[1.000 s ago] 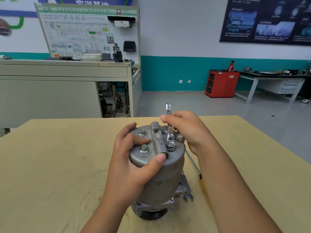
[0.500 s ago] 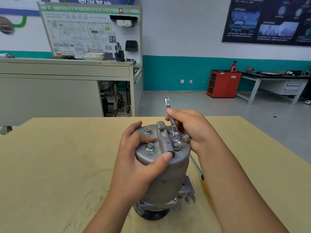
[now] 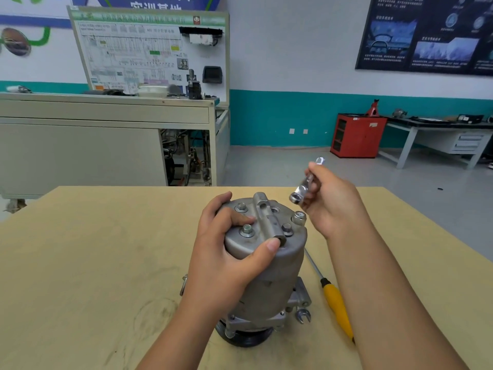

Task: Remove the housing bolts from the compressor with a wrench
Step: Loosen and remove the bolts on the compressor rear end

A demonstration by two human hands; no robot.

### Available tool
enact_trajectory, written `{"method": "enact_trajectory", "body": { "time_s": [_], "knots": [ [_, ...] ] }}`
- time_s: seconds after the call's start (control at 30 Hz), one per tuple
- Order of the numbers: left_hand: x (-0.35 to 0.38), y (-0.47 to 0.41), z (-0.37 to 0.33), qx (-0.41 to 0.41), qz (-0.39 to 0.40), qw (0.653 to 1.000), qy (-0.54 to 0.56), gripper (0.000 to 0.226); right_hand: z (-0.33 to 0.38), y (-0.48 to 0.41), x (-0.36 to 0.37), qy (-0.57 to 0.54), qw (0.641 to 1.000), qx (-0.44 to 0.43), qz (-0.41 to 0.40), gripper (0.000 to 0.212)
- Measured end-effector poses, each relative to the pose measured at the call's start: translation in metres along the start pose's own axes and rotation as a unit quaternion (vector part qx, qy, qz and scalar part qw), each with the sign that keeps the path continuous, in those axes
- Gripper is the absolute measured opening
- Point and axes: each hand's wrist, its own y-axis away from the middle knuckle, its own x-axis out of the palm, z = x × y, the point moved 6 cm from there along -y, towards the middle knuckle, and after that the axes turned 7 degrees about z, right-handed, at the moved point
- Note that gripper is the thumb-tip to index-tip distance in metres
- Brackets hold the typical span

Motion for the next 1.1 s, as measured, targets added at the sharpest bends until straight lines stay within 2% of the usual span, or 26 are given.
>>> {"method": "enact_trajectory", "body": {
  "time_s": [0.13,0.27,0.37,0.5,0.7,0.77,0.83,1.0,1.03,1.1],
  "knots": [
    [0.0,0.001,0.001,0.0,0.001,1.0,0.003,0.039,0.018,0.027,-0.007,0.022,0.997,-0.074,0.015,0.02],
    [0.0,0.0,0.001,0.003,-0.003,1.0,-0.001,0.038,0.025,0.068,-0.017,0.094,0.979,-0.168,0.061,0.009],
    [0.001,-0.001,0.0,0.004,-0.002,1.0,-0.003,0.039,0.022,0.092,-0.021,0.161,0.961,-0.219,0.055,0.015],
    [0.002,-0.001,-0.002,0.005,-0.006,1.0,-0.005,0.041,0.024,0.117,-0.018,0.291,0.906,-0.309,0.006,0.013],
    [0.003,-0.002,-0.003,0.007,-0.005,1.0,-0.008,0.044,0.017,0.142,-0.009,0.453,0.812,-0.367,-0.01,0.023],
    [0.003,-0.001,-0.003,0.007,-0.007,1.0,-0.005,0.044,0.014,0.149,-0.003,0.491,0.775,-0.397,-0.022,0.026],
    [0.002,-0.001,-0.003,0.008,-0.008,1.0,-0.007,0.044,0.011,0.153,0.0,0.503,0.757,-0.416,-0.026,0.029],
    [0.002,-0.001,-0.002,0.006,-0.006,1.0,-0.008,0.044,0.007,0.151,-0.001,0.489,0.765,-0.419,-0.013,0.028],
    [0.003,-0.001,-0.001,0.007,-0.007,1.0,-0.008,0.044,0.006,0.15,-0.001,0.483,0.773,-0.411,-0.012,0.026],
    [0.003,-0.001,-0.001,0.007,-0.008,1.0,-0.009,0.043,0.003,0.147,-0.004,0.431,0.819,-0.379,-0.002,0.02]
  ]
}}
